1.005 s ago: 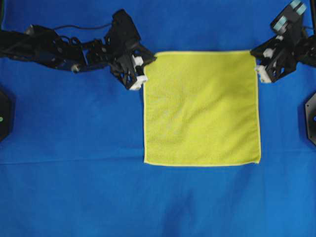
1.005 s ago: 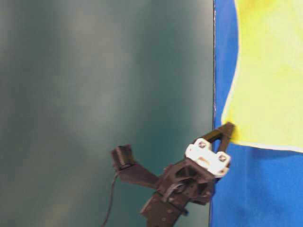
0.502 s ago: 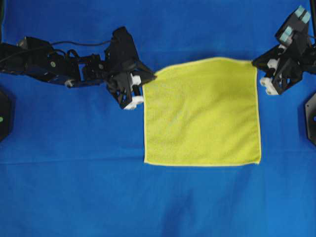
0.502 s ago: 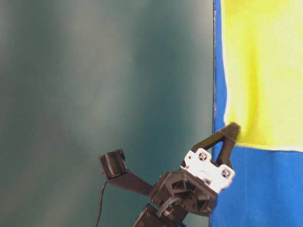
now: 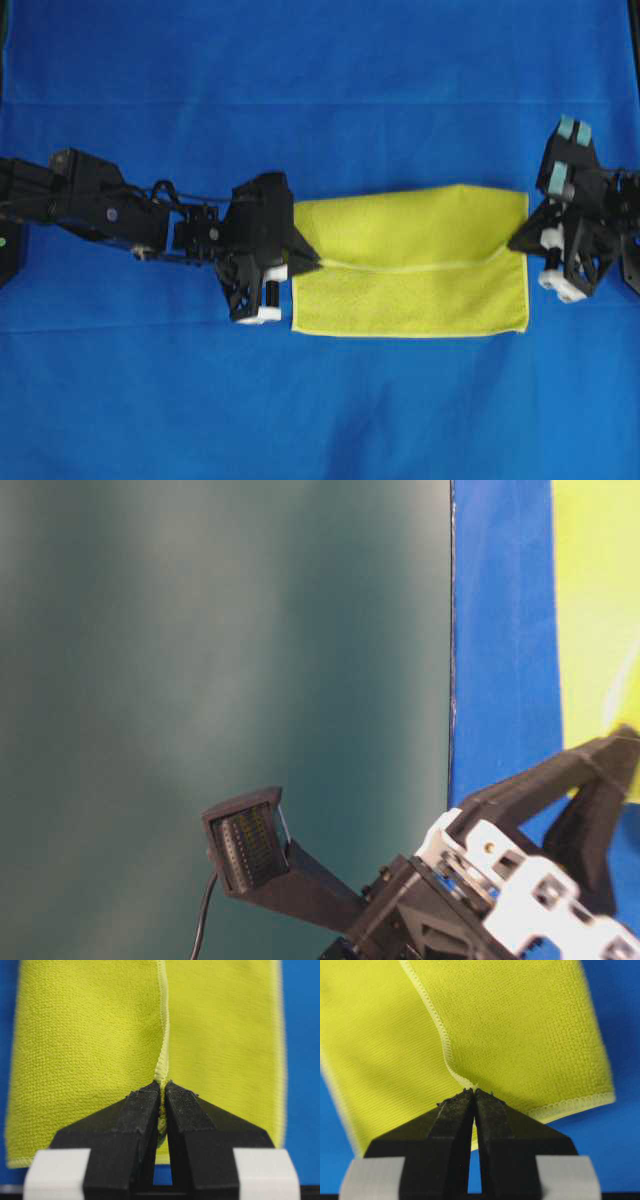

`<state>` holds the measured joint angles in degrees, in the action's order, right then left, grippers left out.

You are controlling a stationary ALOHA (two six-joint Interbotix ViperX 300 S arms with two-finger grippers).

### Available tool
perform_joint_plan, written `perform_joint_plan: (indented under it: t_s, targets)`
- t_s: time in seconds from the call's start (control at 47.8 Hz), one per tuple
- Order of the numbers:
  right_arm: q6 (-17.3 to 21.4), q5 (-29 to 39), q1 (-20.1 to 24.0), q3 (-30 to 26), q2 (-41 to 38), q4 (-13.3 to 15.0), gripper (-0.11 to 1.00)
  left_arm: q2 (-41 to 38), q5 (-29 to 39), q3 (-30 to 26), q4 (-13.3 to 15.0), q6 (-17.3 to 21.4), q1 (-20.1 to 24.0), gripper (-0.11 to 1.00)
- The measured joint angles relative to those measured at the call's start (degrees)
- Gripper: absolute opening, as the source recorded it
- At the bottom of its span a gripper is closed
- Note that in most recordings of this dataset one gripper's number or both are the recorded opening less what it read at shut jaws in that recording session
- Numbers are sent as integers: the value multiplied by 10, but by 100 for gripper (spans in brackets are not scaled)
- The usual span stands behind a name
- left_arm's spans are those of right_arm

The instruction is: Fold the yellow towel.

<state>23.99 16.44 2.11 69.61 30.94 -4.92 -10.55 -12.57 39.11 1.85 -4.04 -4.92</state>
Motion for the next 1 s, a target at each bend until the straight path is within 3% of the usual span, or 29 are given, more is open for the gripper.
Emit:
perform_joint_plan:
  t_s: [0.23,0.377,1.005]
  targets:
    - [73,0,106,0,-5,-1,1,-6,24,-11,0,-4,-42,2]
    - [110,-4,151,-3,-10,-1,1,-10,35,-17,0,-9,-62,2]
    - [128,-33,170,-22,-60,2,1,-13,39,-25,0,-3,-63,2]
